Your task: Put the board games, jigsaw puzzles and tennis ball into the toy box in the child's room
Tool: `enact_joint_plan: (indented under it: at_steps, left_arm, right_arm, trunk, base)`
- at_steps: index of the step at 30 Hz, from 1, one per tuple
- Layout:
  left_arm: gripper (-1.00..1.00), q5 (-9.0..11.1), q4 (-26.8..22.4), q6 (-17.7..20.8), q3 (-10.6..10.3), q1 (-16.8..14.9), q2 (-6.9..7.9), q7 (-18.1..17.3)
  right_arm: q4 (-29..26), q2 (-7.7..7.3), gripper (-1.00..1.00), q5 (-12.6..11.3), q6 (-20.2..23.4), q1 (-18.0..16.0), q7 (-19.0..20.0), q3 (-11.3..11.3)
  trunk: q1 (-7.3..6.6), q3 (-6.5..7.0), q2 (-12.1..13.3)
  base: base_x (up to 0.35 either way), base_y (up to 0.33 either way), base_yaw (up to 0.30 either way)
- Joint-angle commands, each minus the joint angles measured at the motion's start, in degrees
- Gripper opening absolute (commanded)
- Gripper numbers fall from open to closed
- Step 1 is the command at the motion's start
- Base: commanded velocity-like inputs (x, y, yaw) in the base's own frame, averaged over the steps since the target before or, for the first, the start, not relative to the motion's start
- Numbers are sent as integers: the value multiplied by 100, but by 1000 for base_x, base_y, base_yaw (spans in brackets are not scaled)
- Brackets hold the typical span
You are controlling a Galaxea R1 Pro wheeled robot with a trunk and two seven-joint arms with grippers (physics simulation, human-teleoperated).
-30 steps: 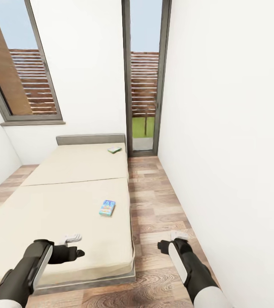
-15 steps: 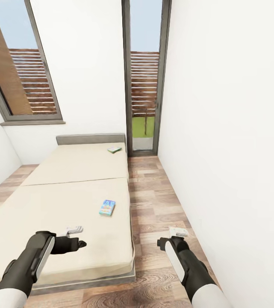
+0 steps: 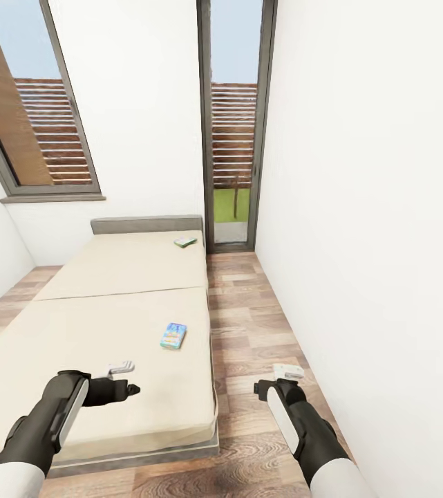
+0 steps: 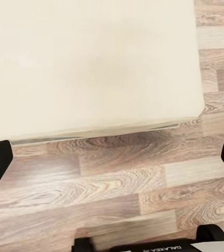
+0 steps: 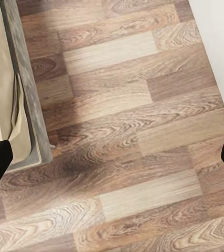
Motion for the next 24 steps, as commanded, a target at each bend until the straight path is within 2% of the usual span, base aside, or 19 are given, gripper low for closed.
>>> enact_joint_plan:
  at_steps: [1, 6, 13, 24]
  left_arm:
    - [100, -13, -5, 19, 8, -4, -3, -25]
    - [100, -20, -5, -14, 4, -7, -15, -14]
    - [100, -18, -5, -24, 8, -7, -19, -10]
    - [100, -23, -5, -32, 9, -8, -9, -3]
  right_arm:
    - [-8, 0, 100, -57, 13, -4, -55, 10]
    - [-7, 0, 100, -47, 19, -4, -56, 10]
    - [-4, 0, 100, -29, 16, -4, -53, 10]
    - [4, 0, 100, -22, -10, -4, -48, 10]
  trunk:
    - [1, -7, -5]
    - [1, -7, -5]
    - [1, -13, -5]
    - [1, -14, -5]
  base:
    - [0, 0, 7]
    - [0, -22, 119]
    - [0, -151, 203]
    - [10, -38, 24]
